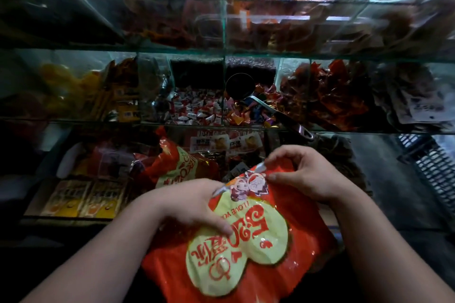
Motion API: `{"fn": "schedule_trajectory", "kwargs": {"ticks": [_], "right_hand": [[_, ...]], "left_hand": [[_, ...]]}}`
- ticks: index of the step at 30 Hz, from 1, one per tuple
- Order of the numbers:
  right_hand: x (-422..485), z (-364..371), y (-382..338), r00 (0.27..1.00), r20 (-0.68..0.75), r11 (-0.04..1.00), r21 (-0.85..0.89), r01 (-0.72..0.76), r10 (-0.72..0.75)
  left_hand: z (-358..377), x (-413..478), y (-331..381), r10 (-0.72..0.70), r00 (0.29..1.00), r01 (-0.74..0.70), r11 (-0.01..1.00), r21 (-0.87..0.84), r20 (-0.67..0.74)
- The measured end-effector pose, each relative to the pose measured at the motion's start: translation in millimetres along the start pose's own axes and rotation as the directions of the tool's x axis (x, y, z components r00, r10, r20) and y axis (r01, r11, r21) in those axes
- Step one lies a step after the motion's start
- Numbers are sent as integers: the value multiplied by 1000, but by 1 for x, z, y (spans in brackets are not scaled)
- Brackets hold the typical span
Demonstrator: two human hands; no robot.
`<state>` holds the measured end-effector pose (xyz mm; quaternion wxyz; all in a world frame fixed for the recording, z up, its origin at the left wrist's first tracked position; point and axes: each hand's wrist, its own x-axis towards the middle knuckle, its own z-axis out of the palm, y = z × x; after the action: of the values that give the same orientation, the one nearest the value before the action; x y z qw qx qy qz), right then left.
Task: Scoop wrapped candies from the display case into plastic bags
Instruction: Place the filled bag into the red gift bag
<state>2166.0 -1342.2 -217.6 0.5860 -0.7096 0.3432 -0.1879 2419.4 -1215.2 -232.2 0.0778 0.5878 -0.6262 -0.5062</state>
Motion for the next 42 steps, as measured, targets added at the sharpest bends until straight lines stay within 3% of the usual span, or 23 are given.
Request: {"fn": "schedule_trajectory", "kwargs": {"ticks": [2,4,7,9,11,12,14,16,20,22,25,28,31,32,33,35,37,39,42], "right_hand": [[5,-2,-5,1000,14,998,-67,-6,7],[1,-11,-8,997,-35,987,-139,-77,73],[-14,-9,0,979,-133,975,-134,-175,157],[-21,11,15,951,-213,971,129,-201,225],[-29,38,31,939,-135,877,419,-235,316],[-35,48,36,943,-61,846,463,-263,326],[-46,61,41,944,39,833,459,-308,328],[-52,57,46,946,50,816,493,-302,320],[-53,40,47,961,79,827,494,-267,264],[-53,34,49,968,56,831,502,-239,244],[-53,32,50,974,37,794,572,-204,223],[-45,28,52,955,-45,846,477,-236,292],[-40,20,45,944,-45,852,446,-274,327],[-38,20,42,950,-48,858,445,-258,310],[-37,22,38,957,-53,866,443,-234,286],[-35,28,32,954,-28,811,535,-237,297],[-35,28,29,967,25,803,551,-224,253],[-34,24,31,986,12,916,368,-160,167],[-33,29,33,986,2,967,194,-166,168]], "left_hand": [[-1,4,2,4,996,-9,998,-56,-87],[-2,2,-9,-34,983,-15,964,-267,-179],[10,-9,-26,-78,964,-85,817,-570,-256],[26,-10,-29,-104,928,-196,681,-705,-358],[40,-8,-26,-145,891,-296,529,-795,-429],[46,-7,-24,-160,888,-316,467,-826,-431],[54,-6,-22,-176,903,-298,405,-865,-393],[57,-5,-25,-184,915,-262,407,-875,-360],[51,-11,-36,-52,962,-187,591,-785,-269],[48,-15,-42,44,971,-215,591,-777,-235],[47,-18,-43,-11,955,-252,495,-832,-296],[43,-20,-41,-62,967,-189,469,-863,-246],[35,-22,-41,-15,987,-157,140,-978,-161],[34,-22,-38,-11,986,-166,119,-979,-168],[33,-22,-35,-40,978,-190,214,-958,-203],[34,-22,-27,-58,957,-220,499,-839,-285],[35,-20,-24,-61,933,-222,678,-701,-355],[33,-18,-24,-69,882,-269,739,-617,-467],[34,-12,-25,-90,764,-440,652,-618,-639]]}}
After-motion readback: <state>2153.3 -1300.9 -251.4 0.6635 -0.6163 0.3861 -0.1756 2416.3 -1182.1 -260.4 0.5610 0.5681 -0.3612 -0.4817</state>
